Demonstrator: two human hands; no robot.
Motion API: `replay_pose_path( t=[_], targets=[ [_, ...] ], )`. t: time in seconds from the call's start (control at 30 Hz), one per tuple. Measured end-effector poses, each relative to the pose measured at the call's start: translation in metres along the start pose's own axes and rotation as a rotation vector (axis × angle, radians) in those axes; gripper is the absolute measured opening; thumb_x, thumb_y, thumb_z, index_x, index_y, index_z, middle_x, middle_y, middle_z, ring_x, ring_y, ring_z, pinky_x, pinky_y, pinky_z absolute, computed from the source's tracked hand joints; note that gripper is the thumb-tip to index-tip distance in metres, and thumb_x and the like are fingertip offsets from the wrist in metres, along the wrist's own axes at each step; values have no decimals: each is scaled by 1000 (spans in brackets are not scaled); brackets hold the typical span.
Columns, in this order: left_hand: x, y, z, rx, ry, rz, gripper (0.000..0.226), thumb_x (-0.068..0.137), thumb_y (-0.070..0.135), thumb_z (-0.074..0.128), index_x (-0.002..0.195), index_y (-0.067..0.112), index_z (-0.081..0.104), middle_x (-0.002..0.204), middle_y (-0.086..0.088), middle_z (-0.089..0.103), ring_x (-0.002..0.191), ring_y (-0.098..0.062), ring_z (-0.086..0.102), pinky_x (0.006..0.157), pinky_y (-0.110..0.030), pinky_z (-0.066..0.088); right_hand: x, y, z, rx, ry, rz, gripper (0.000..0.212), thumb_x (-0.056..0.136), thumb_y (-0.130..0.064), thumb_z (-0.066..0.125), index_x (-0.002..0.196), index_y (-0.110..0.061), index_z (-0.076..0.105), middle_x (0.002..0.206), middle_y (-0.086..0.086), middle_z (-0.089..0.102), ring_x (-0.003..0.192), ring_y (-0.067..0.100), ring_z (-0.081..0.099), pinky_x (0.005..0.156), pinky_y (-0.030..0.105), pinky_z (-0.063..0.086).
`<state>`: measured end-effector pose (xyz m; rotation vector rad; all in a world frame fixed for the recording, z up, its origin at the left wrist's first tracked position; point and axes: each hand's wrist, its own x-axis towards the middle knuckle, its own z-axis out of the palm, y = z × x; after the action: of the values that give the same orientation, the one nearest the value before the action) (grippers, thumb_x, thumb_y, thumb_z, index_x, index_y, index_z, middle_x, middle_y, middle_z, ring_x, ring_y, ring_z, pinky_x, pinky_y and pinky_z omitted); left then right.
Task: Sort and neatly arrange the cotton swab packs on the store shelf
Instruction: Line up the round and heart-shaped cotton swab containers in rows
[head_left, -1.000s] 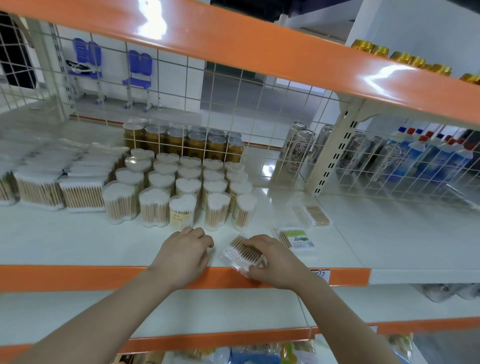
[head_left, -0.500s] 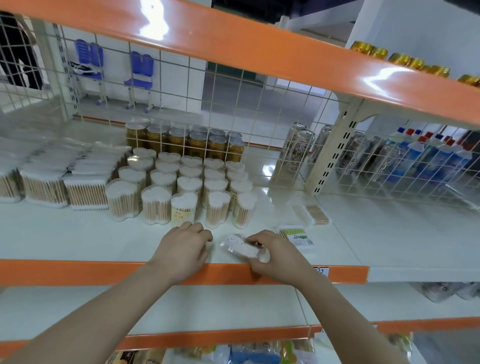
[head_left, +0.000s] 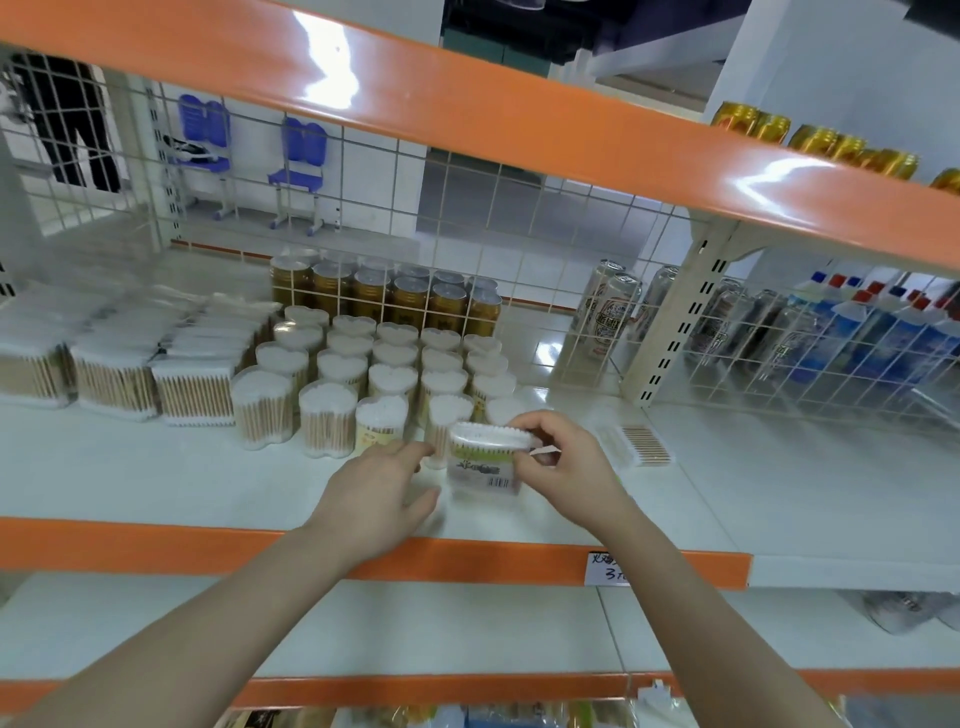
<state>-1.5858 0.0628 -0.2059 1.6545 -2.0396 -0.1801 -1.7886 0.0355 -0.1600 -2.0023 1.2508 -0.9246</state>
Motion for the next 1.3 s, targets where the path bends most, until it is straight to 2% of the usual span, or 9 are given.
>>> replay_pose_path(
  t=[0.13, 0.3, 0.4, 0.53, 0.8, 0.9, 1.0, 1.1, 1.3],
  targets=[
    [-1, 0, 0, -102, 29, 6, 61, 85, 48, 56, 139, 27, 35, 115, 8, 56, 108, -13, 51, 86, -26, 42, 5, -10, -3, 106, -17, 26, 25, 83, 5, 56, 98, -15, 60, 85, -2, 55, 58, -8, 54, 53, 7, 40],
    [-3, 2, 2, -381, 30, -31, 53, 83, 44, 57, 130, 26, 41, 112, 10, 60, 100, -5, 54, 87, -30, 45, 11, -12, 3, 130, 21, 18, 29, 86, -1, 57, 95, -29, 57, 100, 7, 64, 92, 21, 61, 69, 19, 50],
    [-4, 5, 1, -467, 53, -38, 40, 87, 27, 62, 123, 28, 45, 106, 4, 62, 93, -5, 55, 82, -25, 44, 14, -12, 4, 114, 34, 38, 23, 89, -5, 55, 103, -22, 57, 97, 3, 64, 90, 21, 62, 69, 16, 49],
    [-4, 6, 0, -542, 50, -60, 37, 87, 21, 62, 122, 26, 50, 97, 1, 64, 81, -5, 56, 76, -24, 46, 16, -14, 5, 128, 57, 56, 19, 90, -6, 53, 99, -22, 58, 94, 8, 67, 85, 22, 64, 66, 17, 49],
    [-7, 5, -2, -598, 48, -69, 31, 87, 19, 62, 112, 33, 53, 83, -7, 60, 67, -1, 49, 61, -13, 39, 17, -13, 9, 121, 53, 70, 21, 92, -8, 52, 93, -27, 60, 92, 15, 69, 84, 29, 66, 72, 30, 51],
    [-8, 3, -3, -602, 54, -83, 30, 86, 17, 62, 110, 34, 54, 78, -5, 57, 64, -1, 48, 60, -12, 38, 16, -15, 10, 132, 53, 80, 25, 92, -8, 52, 88, -32, 58, 89, 16, 69, 85, 28, 66, 64, 22, 48],
    [-9, 1, -1, -601, 67, -99, 30, 86, 16, 63, 109, 33, 54, 81, -8, 59, 65, -2, 49, 61, -13, 38, 14, -16, 12, 157, 48, 91, 20, 93, -6, 51, 93, -24, 60, 89, 14, 67, 84, 27, 64, 52, 9, 40],
    [-10, -1, 0, -606, 77, -114, 30, 85, 15, 63, 110, 30, 55, 81, -8, 58, 65, -2, 49, 63, -16, 40, 13, -19, 13, 191, 32, 106, 17, 92, -4, 51, 96, -19, 59, 81, 5, 63, 77, 20, 61, 50, 7, 39],
    [-14, -9, -2, -560, 105, -158, 34, 84, 19, 65, 112, 31, 50, 86, 7, 56, 70, -4, 52, 66, -17, 41, 14, -18, 16, 275, -8, 115, 17, 86, 0, 60, 87, -17, 57, 85, 14, 63, 77, 25, 61, 64, 18, 52]
  ],
)
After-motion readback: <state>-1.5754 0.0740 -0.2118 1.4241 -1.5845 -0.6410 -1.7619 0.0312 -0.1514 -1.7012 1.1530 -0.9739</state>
